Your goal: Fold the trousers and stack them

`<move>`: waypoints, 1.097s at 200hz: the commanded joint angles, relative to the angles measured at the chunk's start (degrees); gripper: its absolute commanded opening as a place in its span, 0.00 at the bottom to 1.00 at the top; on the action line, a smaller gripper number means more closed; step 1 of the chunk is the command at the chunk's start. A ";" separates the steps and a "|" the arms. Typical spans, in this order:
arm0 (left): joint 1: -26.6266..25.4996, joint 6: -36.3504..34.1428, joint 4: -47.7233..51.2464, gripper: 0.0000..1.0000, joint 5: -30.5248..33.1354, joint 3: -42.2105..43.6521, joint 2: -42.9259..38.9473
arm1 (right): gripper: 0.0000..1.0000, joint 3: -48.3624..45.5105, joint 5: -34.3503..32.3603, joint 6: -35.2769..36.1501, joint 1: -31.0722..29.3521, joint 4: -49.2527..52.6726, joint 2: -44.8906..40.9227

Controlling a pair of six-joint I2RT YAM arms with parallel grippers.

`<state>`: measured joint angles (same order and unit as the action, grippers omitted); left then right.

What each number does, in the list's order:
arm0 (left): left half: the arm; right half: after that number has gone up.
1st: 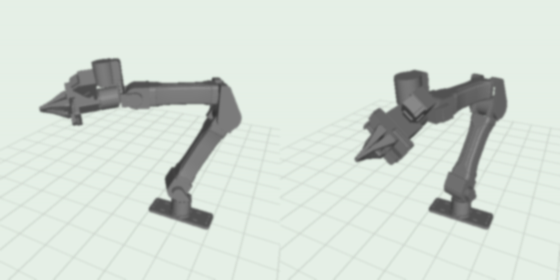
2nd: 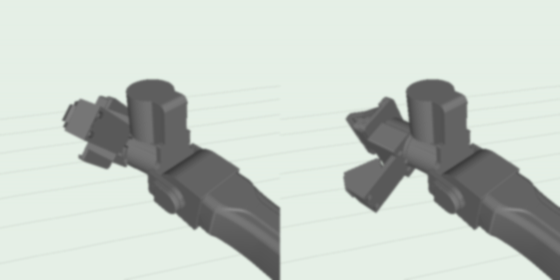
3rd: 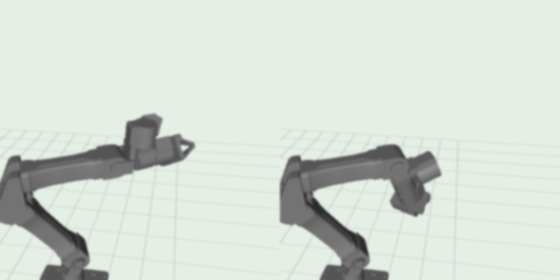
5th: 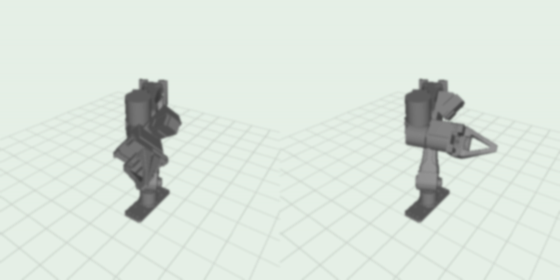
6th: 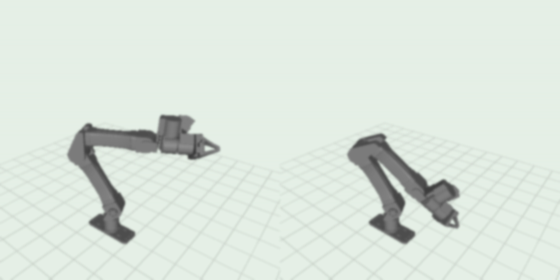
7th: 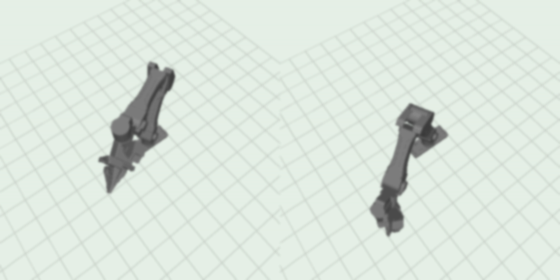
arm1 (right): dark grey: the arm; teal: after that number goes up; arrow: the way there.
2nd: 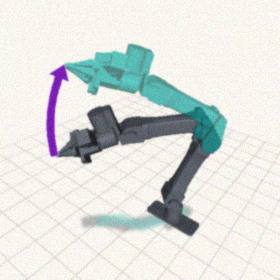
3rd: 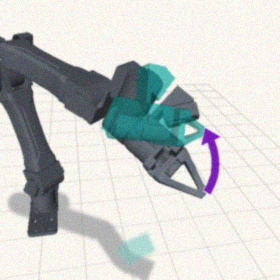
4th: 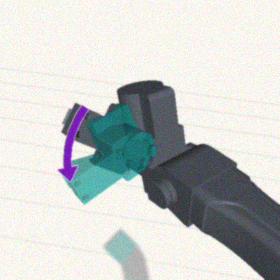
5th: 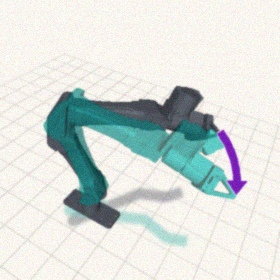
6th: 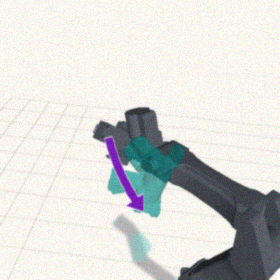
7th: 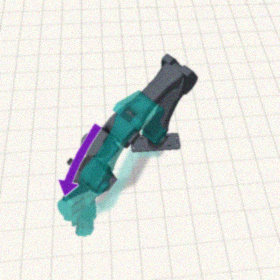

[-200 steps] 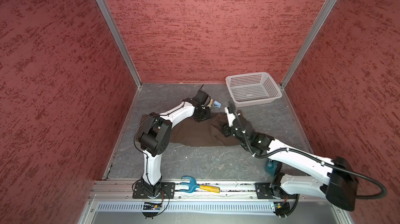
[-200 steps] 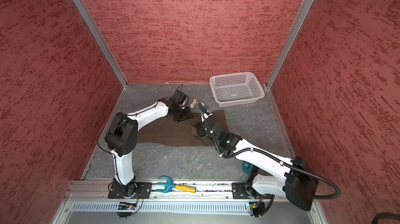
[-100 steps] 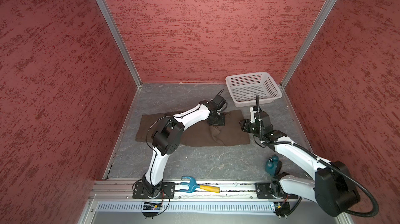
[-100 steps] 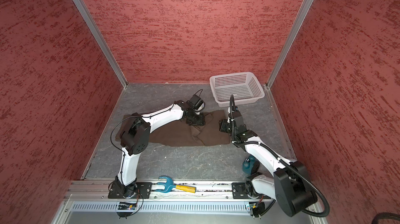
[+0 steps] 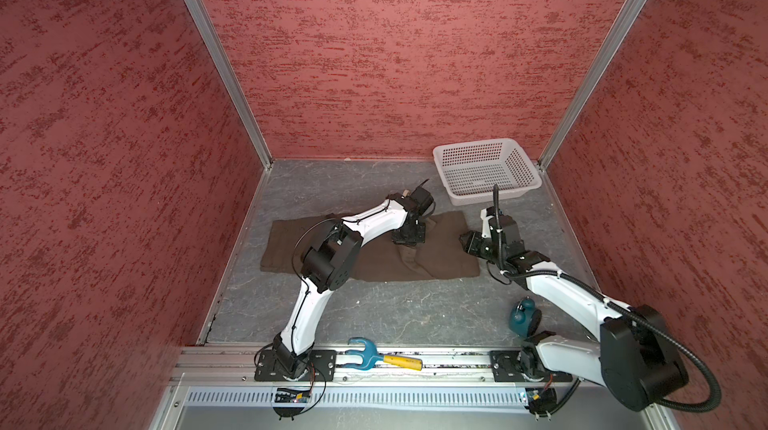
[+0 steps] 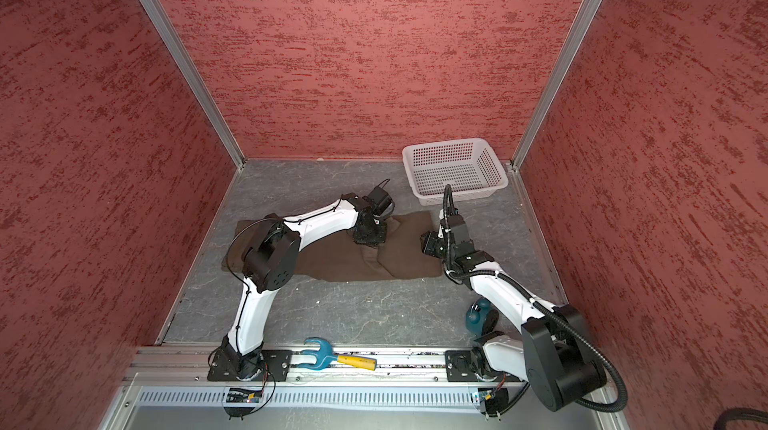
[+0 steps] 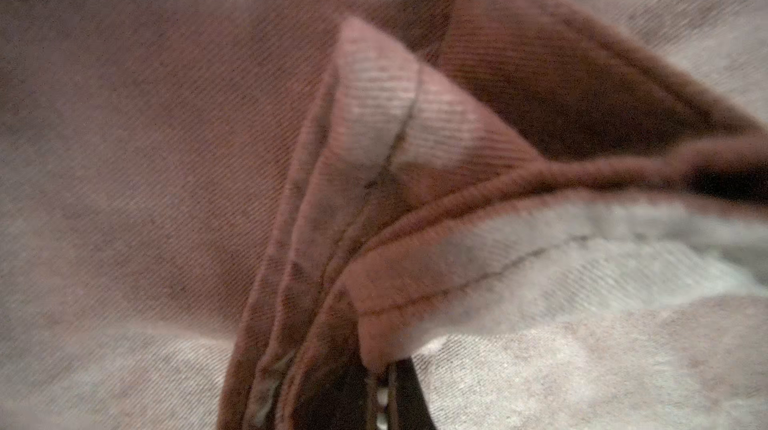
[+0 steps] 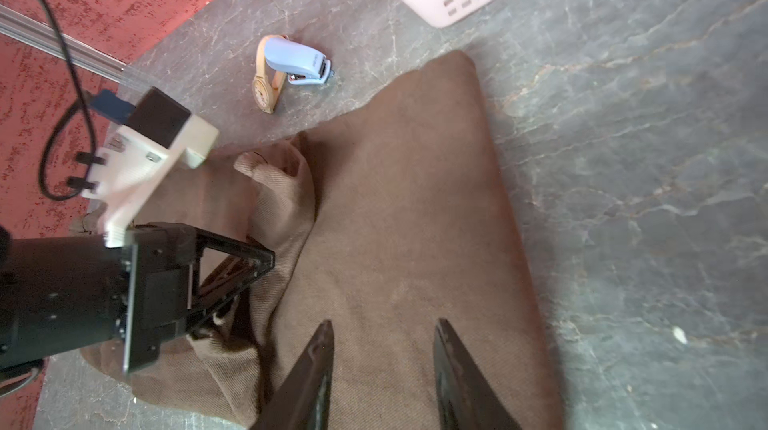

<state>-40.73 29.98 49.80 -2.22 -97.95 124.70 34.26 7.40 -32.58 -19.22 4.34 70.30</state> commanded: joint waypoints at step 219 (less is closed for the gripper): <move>5.31 22.20 -2.58 0.22 5.05 36.30 -34.85 | 0.56 1.62 -1.86 1.33 1.36 0.32 14.39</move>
<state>-33.01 51.62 50.63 3.95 -64.69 92.55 36.45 7.14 -31.11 -18.44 4.69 85.41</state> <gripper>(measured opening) 0.119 0.550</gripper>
